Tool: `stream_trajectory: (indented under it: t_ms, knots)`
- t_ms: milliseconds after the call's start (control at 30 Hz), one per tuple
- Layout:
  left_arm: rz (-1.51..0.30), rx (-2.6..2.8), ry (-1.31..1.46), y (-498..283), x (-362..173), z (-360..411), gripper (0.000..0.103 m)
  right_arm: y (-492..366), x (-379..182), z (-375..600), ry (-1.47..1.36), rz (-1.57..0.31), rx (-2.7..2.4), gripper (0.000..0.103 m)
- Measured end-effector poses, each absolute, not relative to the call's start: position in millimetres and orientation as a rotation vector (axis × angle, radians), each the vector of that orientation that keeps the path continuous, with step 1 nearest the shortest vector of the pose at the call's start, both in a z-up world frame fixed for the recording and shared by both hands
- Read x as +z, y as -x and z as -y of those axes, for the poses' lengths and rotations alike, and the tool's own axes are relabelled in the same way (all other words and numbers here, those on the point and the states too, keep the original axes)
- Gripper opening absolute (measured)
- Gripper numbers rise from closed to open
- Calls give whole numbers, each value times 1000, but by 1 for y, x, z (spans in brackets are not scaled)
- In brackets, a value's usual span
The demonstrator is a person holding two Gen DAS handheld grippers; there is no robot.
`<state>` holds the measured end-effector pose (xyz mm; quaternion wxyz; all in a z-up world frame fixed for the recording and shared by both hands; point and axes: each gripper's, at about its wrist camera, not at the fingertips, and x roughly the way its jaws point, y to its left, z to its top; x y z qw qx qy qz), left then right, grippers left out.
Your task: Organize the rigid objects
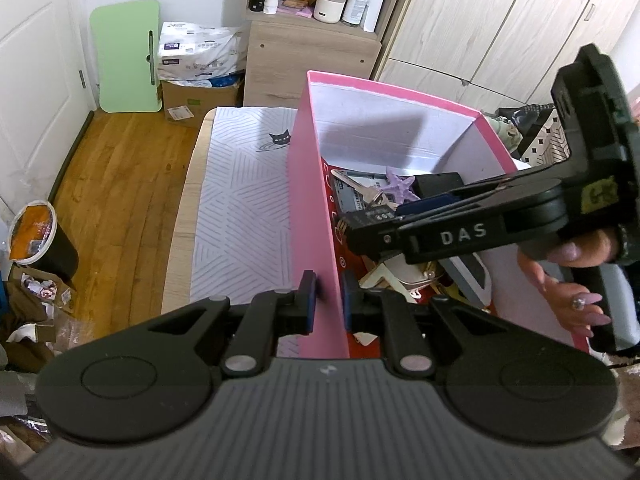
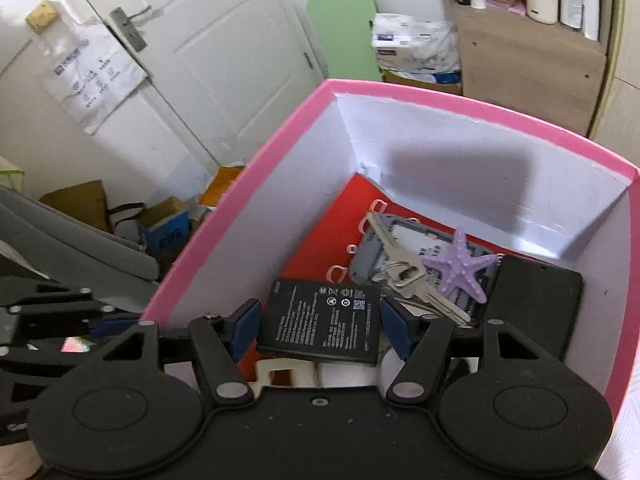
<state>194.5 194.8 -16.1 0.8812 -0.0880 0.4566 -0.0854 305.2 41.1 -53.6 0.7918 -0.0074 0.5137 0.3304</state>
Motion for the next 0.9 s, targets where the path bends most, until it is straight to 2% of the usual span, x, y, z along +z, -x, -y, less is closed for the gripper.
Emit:
stream_trajectory:
  t_ms: [167,533,900]
  knots:
    - [-952,-179,188,-196,-16,-196,12,-303,-43,-36,55,-1039,655,72]
    - [-952,-165,195,-196,-16,-194,12,-275,-3,19,-101,-894,681,75]
    - [-933,-129,180,-188,-11,-189,12,-240,4,40,-12,-800,667,75]
